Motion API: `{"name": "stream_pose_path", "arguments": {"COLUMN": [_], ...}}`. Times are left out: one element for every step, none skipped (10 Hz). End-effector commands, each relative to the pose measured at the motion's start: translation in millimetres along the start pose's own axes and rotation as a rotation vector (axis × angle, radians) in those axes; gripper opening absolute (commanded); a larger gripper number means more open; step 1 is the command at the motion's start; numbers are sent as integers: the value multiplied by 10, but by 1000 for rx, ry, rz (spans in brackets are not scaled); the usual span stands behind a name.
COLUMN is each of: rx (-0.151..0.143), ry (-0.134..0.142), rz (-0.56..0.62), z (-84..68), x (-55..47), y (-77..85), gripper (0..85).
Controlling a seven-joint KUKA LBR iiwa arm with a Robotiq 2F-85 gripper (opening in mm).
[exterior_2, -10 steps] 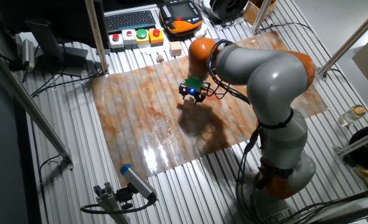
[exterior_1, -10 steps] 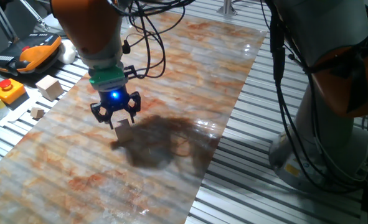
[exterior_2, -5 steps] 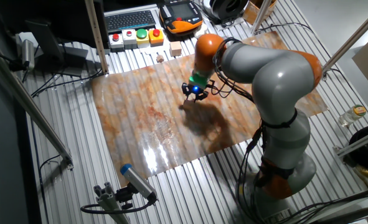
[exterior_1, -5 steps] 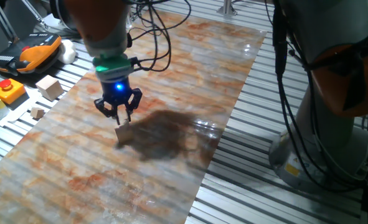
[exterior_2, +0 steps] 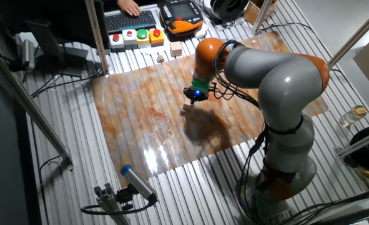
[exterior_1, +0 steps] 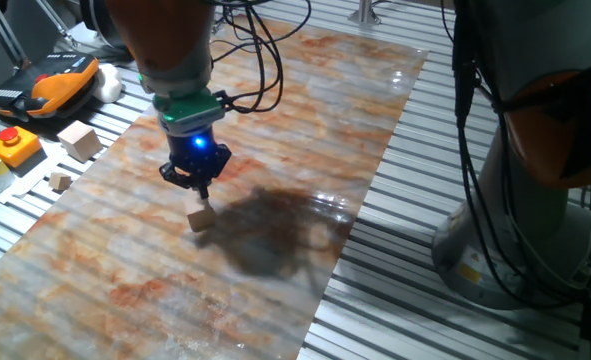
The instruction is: Hold a small block with the gripper and sweep it from left to right on the table
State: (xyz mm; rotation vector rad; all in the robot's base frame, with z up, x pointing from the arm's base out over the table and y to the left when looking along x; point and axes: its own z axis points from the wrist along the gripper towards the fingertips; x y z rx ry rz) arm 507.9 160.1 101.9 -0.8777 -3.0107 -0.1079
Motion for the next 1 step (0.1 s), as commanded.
{"name": "stream_pose_path", "arguments": {"rx": [-4], "ry": [2], "rz": [1], "z": [-3], "x": [21], "y": [1], "gripper": [0]}}
